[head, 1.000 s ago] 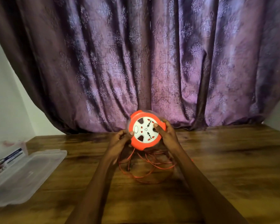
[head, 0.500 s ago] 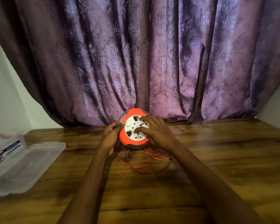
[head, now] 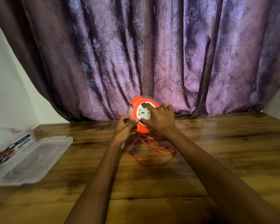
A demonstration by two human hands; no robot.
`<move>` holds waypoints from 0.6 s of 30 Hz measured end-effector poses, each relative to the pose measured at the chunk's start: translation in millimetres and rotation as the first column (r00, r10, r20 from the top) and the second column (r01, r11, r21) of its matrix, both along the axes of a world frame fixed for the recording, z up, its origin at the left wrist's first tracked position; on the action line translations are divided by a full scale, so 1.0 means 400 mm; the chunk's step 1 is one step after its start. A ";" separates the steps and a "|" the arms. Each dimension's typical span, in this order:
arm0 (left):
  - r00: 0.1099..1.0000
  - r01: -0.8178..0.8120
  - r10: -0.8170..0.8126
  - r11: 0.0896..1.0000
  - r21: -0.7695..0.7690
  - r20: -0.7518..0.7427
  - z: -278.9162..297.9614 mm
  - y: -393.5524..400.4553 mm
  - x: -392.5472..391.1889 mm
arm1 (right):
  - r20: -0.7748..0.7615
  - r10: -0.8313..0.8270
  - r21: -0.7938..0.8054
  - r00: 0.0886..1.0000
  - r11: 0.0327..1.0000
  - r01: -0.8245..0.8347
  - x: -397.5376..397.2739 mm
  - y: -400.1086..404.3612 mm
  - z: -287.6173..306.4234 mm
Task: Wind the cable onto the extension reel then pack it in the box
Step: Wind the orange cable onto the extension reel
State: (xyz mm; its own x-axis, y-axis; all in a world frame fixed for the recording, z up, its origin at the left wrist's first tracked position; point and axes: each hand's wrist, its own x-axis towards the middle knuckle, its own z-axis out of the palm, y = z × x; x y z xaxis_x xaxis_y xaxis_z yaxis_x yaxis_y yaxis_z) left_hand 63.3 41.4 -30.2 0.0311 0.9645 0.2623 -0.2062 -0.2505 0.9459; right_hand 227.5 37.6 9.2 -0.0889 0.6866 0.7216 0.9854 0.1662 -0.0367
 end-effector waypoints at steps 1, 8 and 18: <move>1.000 -0.017 0.017 1.000 0.013 0.004 -0.006 -0.001 0.003 | -0.160 -0.035 -0.082 0.986 0.996 0.022 -0.013 0.004 -0.002; 0.987 -0.158 0.162 0.975 0.158 -0.012 -0.031 0.009 0.019 | -0.990 -0.139 -0.131 0.021 0.854 -0.503 -0.052 0.018 -0.001; 0.972 -0.164 0.159 0.986 0.013 0.174 0.007 0.048 -0.091 | 0.200 0.484 -0.045 0.852 0.873 -0.486 0.032 0.014 0.003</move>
State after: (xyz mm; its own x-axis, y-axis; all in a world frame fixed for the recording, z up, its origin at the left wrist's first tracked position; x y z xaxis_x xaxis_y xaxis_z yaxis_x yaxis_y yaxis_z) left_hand 26.9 60.7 -27.6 -0.1724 0.9456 0.2760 -0.3201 -0.3187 0.8922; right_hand 240.4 43.3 10.6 -0.5512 0.5139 0.6574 0.7658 0.6244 0.1540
